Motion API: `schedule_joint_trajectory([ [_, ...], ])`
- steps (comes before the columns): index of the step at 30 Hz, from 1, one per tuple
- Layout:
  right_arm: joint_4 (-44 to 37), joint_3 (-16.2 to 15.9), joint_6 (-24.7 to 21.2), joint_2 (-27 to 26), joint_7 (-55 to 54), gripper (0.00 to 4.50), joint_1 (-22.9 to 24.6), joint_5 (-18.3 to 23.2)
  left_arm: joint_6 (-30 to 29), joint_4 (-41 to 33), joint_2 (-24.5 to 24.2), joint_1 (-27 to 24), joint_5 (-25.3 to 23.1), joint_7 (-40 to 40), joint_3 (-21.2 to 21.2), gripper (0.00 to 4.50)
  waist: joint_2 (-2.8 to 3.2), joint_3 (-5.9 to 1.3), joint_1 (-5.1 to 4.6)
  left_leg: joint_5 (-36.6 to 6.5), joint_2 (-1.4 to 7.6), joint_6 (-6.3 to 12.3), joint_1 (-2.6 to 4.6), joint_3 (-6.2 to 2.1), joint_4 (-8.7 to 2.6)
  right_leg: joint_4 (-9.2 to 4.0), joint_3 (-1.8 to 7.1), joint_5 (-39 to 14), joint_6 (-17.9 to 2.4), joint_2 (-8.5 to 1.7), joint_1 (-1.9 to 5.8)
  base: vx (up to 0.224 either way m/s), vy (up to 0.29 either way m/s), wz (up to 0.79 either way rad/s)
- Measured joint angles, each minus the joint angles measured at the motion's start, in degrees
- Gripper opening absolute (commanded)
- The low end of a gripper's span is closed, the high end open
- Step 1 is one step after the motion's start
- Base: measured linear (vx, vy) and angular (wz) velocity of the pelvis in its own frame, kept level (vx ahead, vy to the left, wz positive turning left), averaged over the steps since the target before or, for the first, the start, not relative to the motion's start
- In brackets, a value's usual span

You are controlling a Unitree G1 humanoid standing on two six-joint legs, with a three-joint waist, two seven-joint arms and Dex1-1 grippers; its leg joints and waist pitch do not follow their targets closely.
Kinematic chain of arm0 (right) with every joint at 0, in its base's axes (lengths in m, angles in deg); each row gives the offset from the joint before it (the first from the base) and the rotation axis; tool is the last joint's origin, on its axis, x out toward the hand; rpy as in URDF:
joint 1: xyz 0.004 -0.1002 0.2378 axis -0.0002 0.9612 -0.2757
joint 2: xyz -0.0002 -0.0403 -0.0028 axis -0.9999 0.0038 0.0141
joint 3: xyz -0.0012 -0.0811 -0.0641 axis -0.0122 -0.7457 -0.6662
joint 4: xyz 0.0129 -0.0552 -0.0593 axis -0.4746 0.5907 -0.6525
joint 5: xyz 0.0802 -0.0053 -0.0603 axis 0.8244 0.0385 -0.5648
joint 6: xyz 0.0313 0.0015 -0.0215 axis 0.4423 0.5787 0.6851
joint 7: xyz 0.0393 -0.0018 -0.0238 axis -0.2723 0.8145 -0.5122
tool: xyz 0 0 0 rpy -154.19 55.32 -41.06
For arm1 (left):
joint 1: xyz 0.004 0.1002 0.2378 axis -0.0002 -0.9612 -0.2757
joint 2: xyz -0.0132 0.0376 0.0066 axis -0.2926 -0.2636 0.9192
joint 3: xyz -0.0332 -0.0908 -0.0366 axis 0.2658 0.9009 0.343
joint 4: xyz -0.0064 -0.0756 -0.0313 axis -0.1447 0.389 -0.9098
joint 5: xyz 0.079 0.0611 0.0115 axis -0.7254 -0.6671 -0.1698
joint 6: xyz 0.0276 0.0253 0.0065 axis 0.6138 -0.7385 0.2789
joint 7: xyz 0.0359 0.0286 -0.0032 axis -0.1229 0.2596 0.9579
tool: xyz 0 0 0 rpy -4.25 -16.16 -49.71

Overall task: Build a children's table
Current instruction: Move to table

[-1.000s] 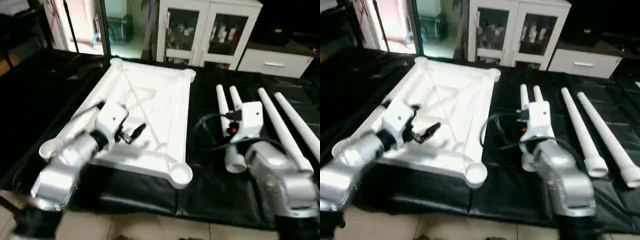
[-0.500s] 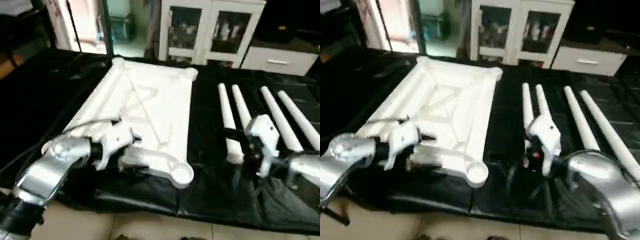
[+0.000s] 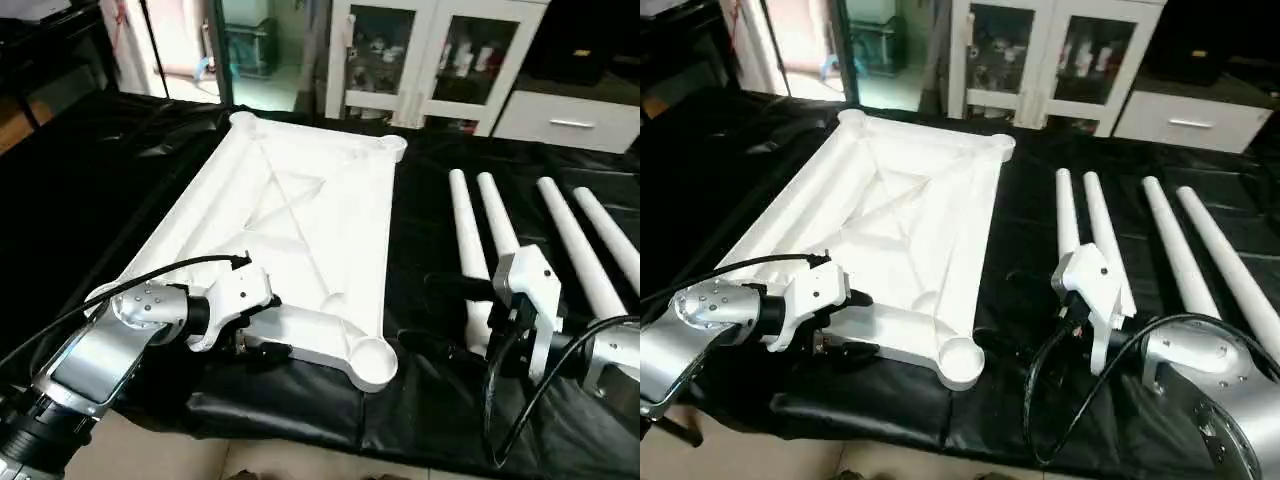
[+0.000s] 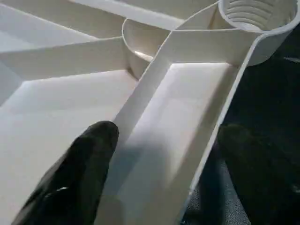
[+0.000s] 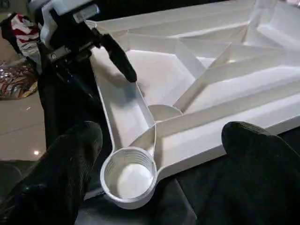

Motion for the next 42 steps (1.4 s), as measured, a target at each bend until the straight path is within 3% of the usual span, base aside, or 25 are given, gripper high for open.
schedule_joint_trajectory([
  [6, -0.1, 0.0, 0.0, 1.2, -0.1, 4.50, 2.2, -0.1, -4.1, -0.4, -0.1, -0.3, 0.1, -0.6, -1.0, 3.00, 0.05, 0.04, 0.06, 0.0, 0.37, -0.01, -0.15, 0.42, -0.06, -0.11, -0.14, -0.1, 0.1, 0.07, -0.15, 0.000, 0.000, 0.00],
  [11, -0.3, 0.0, 0.0, 1.5, -0.3, 4.50, 2.7, -0.2, -4.2, -5.3, 0.3, -0.8, 3.9, -2.4, -0.5, 2.60, 0.12, 0.08, -0.01, 0.0, 0.39, -0.01, -0.09, 0.49, -0.06, -0.10, -0.10, -0.1, 0.1, 0.06, -0.10, 0.000, 0.000, 0.00],
  [23, -2.6, 0.1, -0.7, 1.9, -1.3, 4.50, 4.8, 0.0, -4.5, -3.6, 0.2, -0.7, 2.1, -2.7, -1.3, 1.61, 0.50, 0.49, -0.53, 0.0, 0.42, -0.02, -0.16, 0.49, -0.07, -0.15, -0.10, -0.3, 0.5, 0.07, -0.13, 0.000, 0.000, 0.00],
  [25, -3.7, 0.1, -1.1, 1.9, -1.3, 4.50, 5.2, 0.2, -4.9, -3.6, 0.1, -0.7, 1.7, -2.6, -2.0, 1.26, 0.61, 0.65, -0.58, 0.0, 0.42, -0.02, -0.21, 0.49, -0.08, -0.16, -0.10, -0.3, 0.5, 0.07, -0.18, 0.000, 0.000, 0.00],
  [31, -4.5, 0.1, -1.4, 1.9, -1.8, 4.50, 5.2, 0.7, -7.9, -4.3, 0.4, -0.2, 1.0, -1.7, -2.7, 0.90, 0.67, 0.73, -0.63, 0.0, 0.42, -0.02, -0.21, 0.54, -0.38, -0.25, -0.10, -0.3, 0.4, 0.07, -0.21, 0.000, 0.000, 0.00],
  [42, -4.4, 0.1, -2.0, 2.0, -2.4, 4.50, 4.9, 0.6, -11.7, -3.5, 2.7, 1.3, -0.2, 3.5, -2.6, 0.36, 0.59, 0.88, -2.48, 0.0, 0.42, -0.03, -0.17, 0.59, -0.83, -0.25, -0.08, -0.5, 0.8, 0.10, -0.32, 0.000, 0.000, 0.00],
])
